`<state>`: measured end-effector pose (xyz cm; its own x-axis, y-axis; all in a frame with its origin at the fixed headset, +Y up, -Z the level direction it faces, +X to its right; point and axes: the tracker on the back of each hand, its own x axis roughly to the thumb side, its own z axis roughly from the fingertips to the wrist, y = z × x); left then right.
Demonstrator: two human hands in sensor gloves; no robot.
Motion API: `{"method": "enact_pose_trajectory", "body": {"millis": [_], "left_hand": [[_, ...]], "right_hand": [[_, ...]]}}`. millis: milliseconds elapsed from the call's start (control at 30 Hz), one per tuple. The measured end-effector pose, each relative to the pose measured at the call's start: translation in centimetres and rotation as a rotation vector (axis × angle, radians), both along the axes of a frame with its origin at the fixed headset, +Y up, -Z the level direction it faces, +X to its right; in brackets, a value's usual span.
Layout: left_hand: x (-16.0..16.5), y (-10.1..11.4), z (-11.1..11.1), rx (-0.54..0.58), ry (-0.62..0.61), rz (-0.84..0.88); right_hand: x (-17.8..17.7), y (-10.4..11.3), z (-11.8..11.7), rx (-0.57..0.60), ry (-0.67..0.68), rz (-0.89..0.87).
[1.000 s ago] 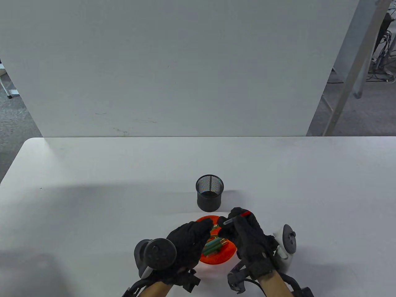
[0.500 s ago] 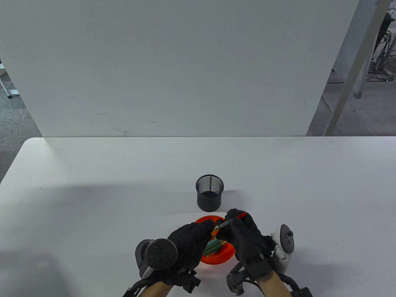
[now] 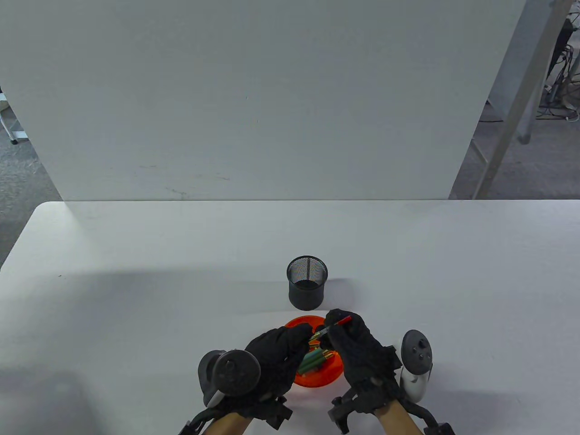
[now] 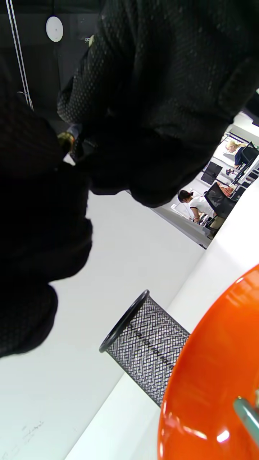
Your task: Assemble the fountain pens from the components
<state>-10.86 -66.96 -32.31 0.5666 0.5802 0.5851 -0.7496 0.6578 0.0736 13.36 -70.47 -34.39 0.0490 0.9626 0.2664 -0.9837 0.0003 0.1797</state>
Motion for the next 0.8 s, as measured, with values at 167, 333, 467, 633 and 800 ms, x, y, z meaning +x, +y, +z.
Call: {"method": "enact_pose_trajectory", "body": {"millis": [167, 333, 467, 633, 800], "left_hand": [[0.1, 0.0, 0.0, 0.000, -0.011, -0.016], [0.4, 0.3, 0.1, 0.029, -0.013, -0.025], [0.4, 0.1, 0.1, 0.029, -0.021, -0.035], [0.4, -0.3, -0.7, -0.084, -0.025, -0.027], [-1.7, -0.5, -1.3, -0.065, 0.056, 0.023]], "right_hand": [[-0.1, 0.0, 0.1, 0.023, -0.016, 0.025], [-0.3, 0.1, 0.3, 0.027, -0.043, 0.018], [-0.4, -0.3, 0.2, 0.006, -0.033, 0.023], [-0.2, 0.0, -0.1, 0.011, -0.064, 0.112], [0.2, 0.9, -0.2, 0.139, -0.099, 0.389]]}}
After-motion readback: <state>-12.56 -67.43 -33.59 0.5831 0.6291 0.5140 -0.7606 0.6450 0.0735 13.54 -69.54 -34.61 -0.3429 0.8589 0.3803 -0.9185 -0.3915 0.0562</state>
